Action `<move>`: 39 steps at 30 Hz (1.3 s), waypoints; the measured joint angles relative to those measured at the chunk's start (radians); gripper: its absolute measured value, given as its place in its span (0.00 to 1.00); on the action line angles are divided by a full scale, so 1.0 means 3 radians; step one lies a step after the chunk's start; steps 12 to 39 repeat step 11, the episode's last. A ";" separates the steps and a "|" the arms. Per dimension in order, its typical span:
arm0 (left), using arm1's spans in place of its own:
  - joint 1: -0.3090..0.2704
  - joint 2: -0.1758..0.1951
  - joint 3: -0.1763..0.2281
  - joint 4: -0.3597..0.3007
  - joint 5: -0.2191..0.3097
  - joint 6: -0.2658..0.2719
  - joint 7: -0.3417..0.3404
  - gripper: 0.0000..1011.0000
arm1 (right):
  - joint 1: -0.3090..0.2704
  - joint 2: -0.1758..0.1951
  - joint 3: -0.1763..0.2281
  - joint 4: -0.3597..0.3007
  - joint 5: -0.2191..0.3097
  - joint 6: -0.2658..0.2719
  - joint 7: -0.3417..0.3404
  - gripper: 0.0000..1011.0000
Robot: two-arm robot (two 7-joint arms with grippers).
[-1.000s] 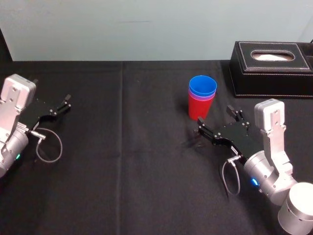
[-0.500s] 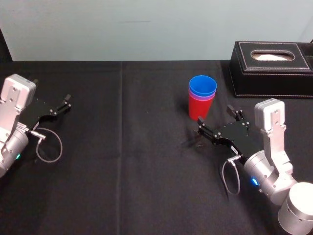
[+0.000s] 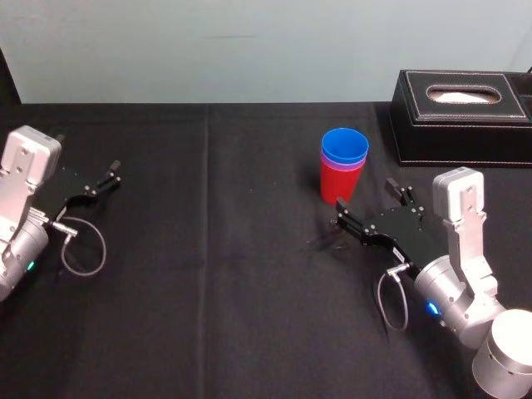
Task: Stack the three plastic cups sequentially using one hand.
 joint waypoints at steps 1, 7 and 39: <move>0.0000 0.0000 0.0000 0.0000 0.0000 0.0000 0.0000 0.99 | 0.0000 0.0000 0.0000 0.0000 0.0000 0.0000 0.0000 0.99; 0.0000 0.0000 0.0000 0.0000 0.0000 0.0000 0.0000 0.99 | 0.0000 0.0000 0.0000 0.0000 0.0000 0.0000 0.0000 0.99; 0.0000 0.0000 0.0000 0.0000 0.0000 0.0000 0.0000 0.99 | 0.0000 0.0000 0.0000 0.0000 0.0000 0.0000 0.0000 0.99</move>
